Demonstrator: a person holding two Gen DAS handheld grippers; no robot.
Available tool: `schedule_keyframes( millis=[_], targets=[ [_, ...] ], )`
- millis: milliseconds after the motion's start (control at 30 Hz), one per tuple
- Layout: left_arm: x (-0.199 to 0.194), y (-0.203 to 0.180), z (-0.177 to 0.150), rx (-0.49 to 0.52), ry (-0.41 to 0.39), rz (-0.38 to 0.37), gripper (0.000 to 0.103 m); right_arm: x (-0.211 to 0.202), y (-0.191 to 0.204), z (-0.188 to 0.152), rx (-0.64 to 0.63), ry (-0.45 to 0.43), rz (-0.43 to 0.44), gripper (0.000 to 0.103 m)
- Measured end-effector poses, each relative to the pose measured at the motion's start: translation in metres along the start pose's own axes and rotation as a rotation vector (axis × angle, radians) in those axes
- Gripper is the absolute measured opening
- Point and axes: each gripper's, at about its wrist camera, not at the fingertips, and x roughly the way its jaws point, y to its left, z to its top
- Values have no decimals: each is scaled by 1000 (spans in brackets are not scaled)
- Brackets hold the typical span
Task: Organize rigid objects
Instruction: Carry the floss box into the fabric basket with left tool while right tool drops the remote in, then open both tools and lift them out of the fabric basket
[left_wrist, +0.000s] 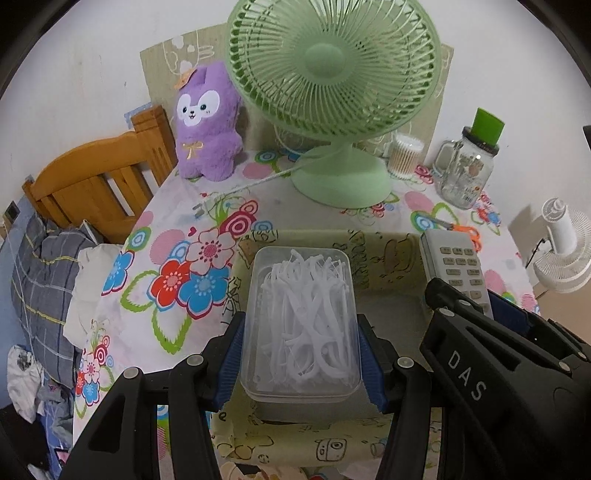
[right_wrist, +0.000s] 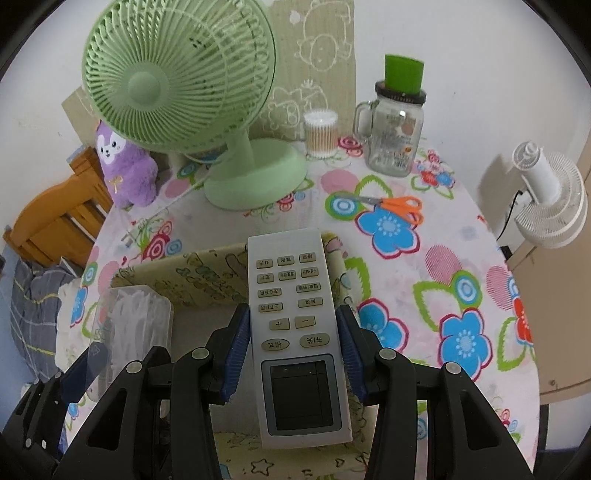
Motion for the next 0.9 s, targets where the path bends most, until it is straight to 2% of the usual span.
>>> schedule_keyframes(
  millis=[133,300,367,433,500,700,767,900],
  targets=[
    [10,1,-2,-9,23,-7,58,10,1,-2,1,6,-11,51],
    [16,3,0,-16,13,-3,59,11,4,-1,-15,-12,-20,52],
    [17,3,1,-12,10,1,62,12,4,0,-8,-8,-14,59],
    [18,2,1,-4,21,-17,71,11,5,0,-9,-11,1,65],
    [17,-1,0,13,19,-19,76,10,8,-1,-18,-7,1,70],
    [8,1,0,3,14,-30,79,1,12,-1,-28,-13,-5,76],
    [4,0,1,3,13,-28,80,-4,13,-1,-31,-18,-8,84],
    [-6,1,2,6,-2,-20,85,-15,13,-1,-25,-39,-3,91]
  ],
)
